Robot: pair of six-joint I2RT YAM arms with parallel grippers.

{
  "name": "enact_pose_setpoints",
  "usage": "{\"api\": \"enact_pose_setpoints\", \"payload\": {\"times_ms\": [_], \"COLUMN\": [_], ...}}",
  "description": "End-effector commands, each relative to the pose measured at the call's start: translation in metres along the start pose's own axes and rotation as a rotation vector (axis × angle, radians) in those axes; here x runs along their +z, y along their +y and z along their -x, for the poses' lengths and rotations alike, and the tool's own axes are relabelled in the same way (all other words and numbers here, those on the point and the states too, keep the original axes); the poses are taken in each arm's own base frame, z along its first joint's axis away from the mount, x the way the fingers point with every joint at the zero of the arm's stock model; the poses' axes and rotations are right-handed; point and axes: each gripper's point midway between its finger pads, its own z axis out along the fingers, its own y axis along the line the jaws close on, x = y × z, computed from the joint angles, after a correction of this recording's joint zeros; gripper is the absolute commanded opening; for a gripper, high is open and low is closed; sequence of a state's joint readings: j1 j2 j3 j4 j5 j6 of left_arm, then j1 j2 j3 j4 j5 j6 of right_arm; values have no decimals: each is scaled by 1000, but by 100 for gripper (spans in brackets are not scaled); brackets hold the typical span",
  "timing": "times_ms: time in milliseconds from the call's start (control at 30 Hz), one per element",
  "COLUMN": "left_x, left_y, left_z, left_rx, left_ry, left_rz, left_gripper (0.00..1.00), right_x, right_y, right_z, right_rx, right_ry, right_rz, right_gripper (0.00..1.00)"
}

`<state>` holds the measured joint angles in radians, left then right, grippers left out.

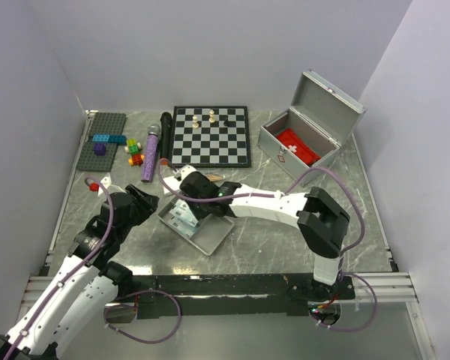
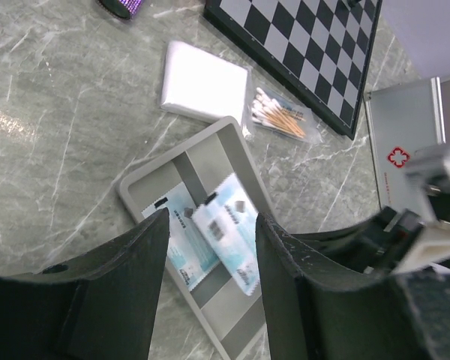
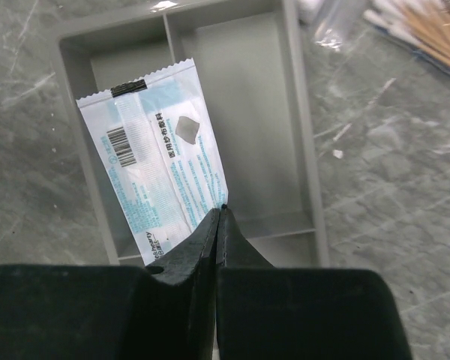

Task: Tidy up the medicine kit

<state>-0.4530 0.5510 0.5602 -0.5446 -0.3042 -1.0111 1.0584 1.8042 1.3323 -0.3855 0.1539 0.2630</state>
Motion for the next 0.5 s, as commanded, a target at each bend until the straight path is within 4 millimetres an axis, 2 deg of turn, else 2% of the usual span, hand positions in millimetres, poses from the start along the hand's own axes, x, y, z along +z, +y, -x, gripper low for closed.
{"api": "enact_pose_setpoints", "payload": {"times_ms": [0,467], "left_x": [-4,-2], "left_y": [-6,-4], "left_z": [8,5], "left_rx": [-19,-19], "left_ry": [-26,-21], "left_rz": [-19,-16], "left_gripper": [54,54], "right_x": [0,23], "right_y": [17,38], "right_z": [16,-8], "right_rx": [-24,-22], "right_ry": [-18,57], "right_rz": [36,103], "right_gripper": [0,0]}}
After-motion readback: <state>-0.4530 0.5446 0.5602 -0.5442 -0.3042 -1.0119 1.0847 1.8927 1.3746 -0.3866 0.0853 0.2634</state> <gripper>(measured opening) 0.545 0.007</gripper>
